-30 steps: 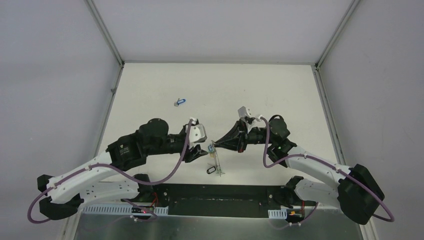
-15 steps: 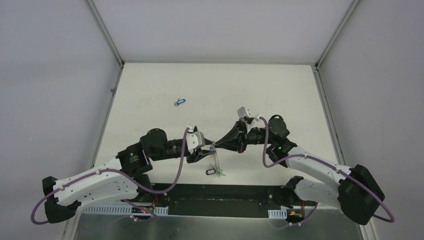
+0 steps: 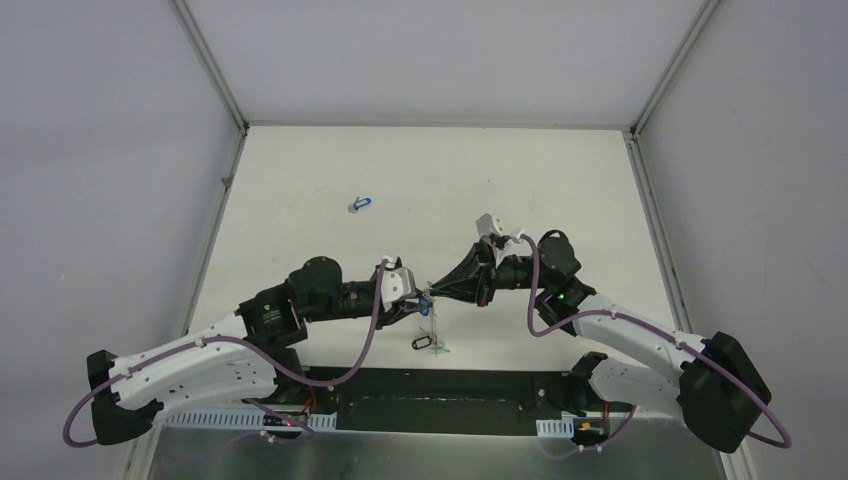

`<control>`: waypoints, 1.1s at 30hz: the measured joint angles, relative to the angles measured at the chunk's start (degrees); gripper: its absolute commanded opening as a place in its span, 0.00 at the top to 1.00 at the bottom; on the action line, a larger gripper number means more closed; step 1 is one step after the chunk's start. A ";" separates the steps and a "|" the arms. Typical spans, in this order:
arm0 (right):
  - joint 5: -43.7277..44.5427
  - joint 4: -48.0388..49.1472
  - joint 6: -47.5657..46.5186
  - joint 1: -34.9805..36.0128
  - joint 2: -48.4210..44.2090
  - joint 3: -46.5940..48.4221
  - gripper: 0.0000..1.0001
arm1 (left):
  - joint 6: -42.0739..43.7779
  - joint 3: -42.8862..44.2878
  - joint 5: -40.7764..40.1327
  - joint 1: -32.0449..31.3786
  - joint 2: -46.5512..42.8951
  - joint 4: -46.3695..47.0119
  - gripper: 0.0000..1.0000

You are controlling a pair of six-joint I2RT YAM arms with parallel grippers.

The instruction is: Put the keys on the keyring

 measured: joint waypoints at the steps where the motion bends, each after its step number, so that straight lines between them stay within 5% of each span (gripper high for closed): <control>1: 0.00 0.00 -0.07 0.00 0.00 0.00 1.00 | 0.00 0.00 0.02 0.00 -0.04 -0.11 0.77; 14: 0.02 -0.02 -0.31 0.00 0.00 0.00 1.00 | 0.02 0.11 0.02 0.00 0.00 -0.74 0.99; 33: 0.04 -0.39 -0.35 -0.02 0.00 0.00 1.00 | -0.11 4.74 0.52 -0.02 5.79 -5.70 1.00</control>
